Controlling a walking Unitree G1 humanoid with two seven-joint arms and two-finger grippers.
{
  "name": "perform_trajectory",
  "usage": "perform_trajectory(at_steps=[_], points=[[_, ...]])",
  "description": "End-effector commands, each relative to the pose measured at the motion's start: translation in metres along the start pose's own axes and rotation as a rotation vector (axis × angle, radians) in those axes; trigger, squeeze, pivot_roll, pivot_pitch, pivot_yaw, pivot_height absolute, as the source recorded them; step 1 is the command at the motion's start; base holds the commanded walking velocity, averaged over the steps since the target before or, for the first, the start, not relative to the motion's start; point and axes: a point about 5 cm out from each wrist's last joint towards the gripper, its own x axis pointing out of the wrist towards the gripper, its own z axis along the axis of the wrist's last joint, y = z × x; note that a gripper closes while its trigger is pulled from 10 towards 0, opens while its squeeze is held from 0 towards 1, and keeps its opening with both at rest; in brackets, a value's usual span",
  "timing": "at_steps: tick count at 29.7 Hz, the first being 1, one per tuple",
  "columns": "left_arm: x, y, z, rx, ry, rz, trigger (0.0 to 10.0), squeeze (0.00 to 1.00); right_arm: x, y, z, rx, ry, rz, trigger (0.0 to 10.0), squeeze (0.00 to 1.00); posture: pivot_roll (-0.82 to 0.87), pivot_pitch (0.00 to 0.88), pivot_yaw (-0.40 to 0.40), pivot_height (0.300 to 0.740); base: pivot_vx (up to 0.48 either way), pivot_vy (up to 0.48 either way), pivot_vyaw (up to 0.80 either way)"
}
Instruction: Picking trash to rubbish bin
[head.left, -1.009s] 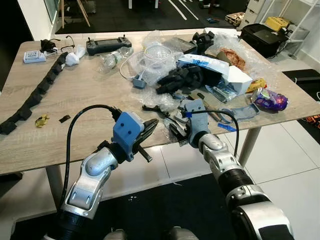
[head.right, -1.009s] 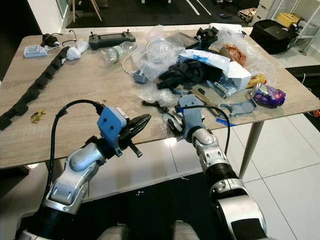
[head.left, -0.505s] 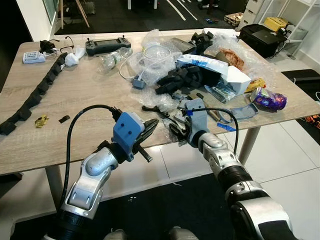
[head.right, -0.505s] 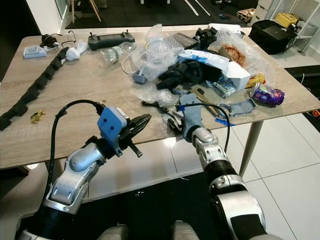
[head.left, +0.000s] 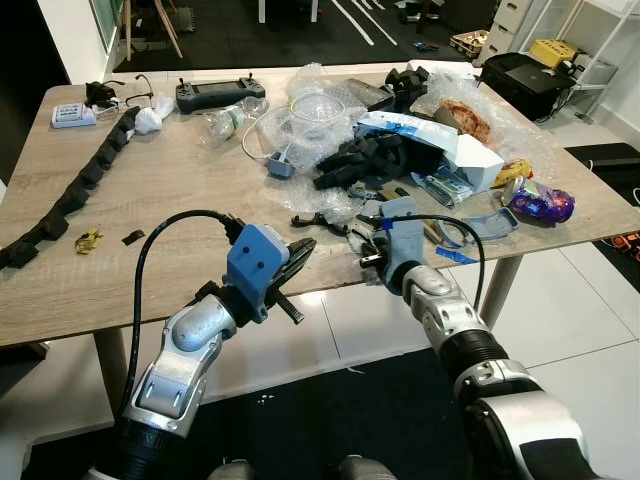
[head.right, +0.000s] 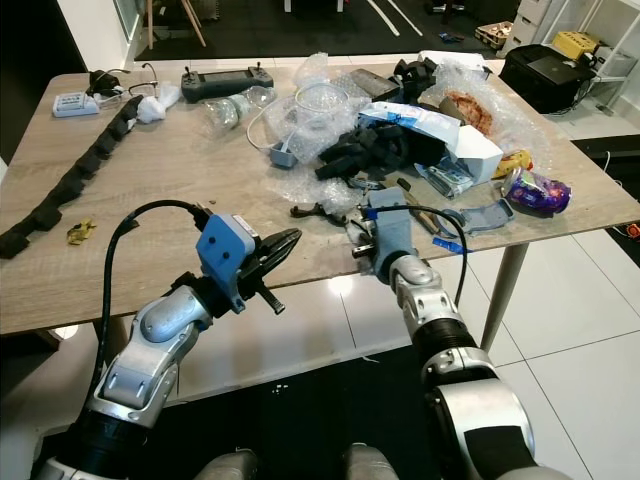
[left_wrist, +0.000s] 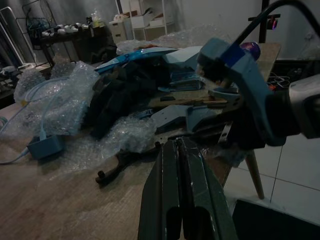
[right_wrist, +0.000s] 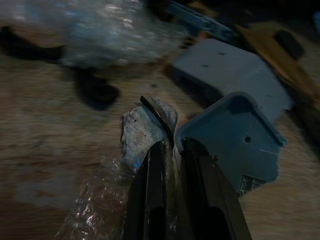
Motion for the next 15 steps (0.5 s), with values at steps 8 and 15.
perform_trajectory(at_steps=[8,15], points=[[0.004,0.006,0.001,0.022,-0.007,0.049,10.0,0.00,-0.004,-0.018,0.004,0.014,-0.048,-0.097,0.0,0.00,0.01,0.031,-0.039,0.740,0.000,0.000,0.00],[0.003,0.017,0.002,0.013,-0.018,0.109,10.0,0.00,-0.005,-0.026,0.037,0.026,-0.187,-0.147,0.0,0.00,0.00,0.024,-0.033,0.740,0.000,0.000,0.00]])
